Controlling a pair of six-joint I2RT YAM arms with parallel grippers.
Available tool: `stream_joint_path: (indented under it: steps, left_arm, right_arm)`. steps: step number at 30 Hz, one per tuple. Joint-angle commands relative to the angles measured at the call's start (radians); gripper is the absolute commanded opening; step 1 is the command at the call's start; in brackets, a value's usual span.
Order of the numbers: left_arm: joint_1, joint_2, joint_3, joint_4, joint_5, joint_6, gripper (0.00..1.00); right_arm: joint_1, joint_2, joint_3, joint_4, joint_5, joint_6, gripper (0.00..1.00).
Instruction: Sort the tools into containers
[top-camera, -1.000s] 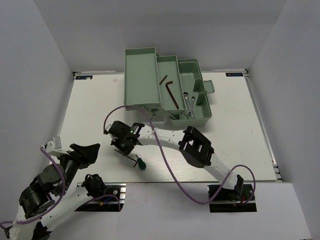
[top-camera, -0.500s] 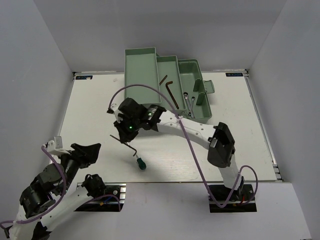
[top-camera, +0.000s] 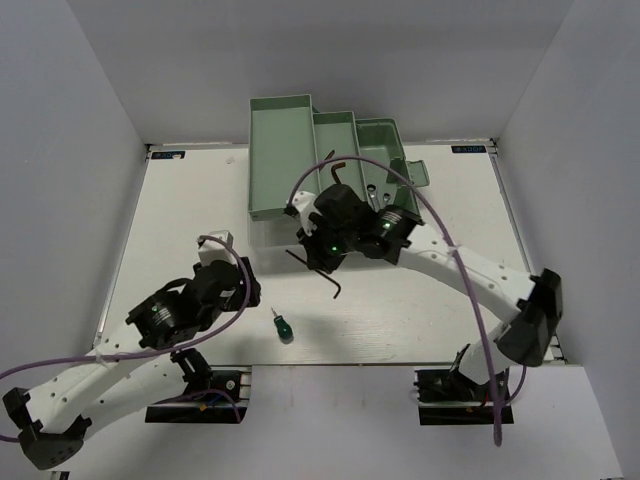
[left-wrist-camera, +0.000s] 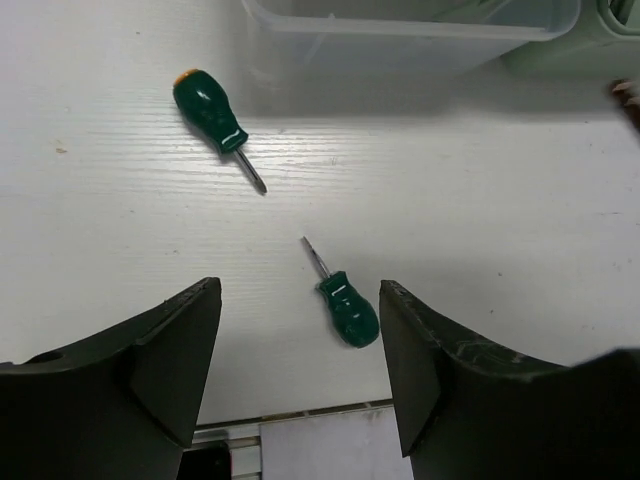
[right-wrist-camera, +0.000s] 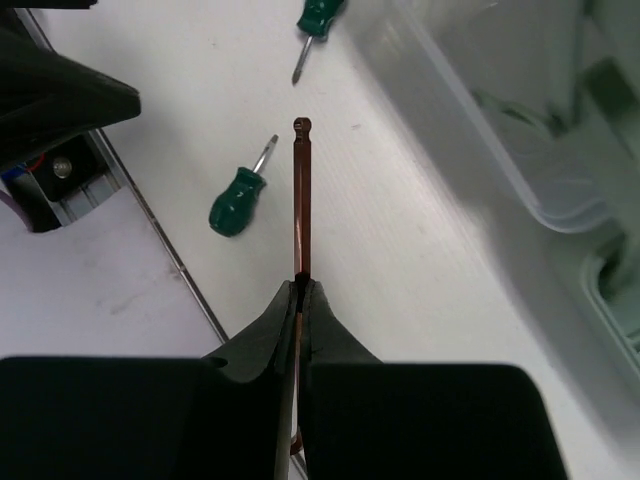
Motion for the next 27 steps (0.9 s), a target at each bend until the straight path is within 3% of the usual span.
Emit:
stream_joint_path:
  steps: [1,5,13,18,22,24,27]
  left_arm:
    - [0.005,0.031,-0.009,0.051,0.041,-0.042,0.74]
    - [0.005,0.065,-0.05,0.1,0.098,-0.067,0.77]
    - [0.005,0.192,-0.118,0.197,0.176,-0.122,0.8]
    - [-0.004,0.29,-0.118,0.197,0.195,-0.222,0.81]
    - [-0.004,0.31,-0.127,0.198,0.205,-0.282,0.82]
    - [-0.004,0.31,-0.147,0.208,0.214,-0.306,0.83]
    - [-0.004,0.319,-0.158,0.219,0.228,-0.334,0.83]
  right_arm:
    - [-0.03,-0.099,-0.042,-0.003,0.064,-0.08,0.0]
    - [-0.071,-0.178,-0.074,-0.01,0.115,-0.128,0.0]
    - [-0.179,-0.225,-0.065,0.083,0.43,-0.194,0.0]
    - [-0.266,-0.052,0.042,0.123,0.426,-0.202,0.0]
    - [-0.335,0.131,0.259,0.141,0.351,-0.16,0.0]
    - [-0.367,0.269,0.466,0.155,0.327,-0.114,0.0]
    - [-0.384,0.387,0.53,0.213,0.352,-0.102,0.0]
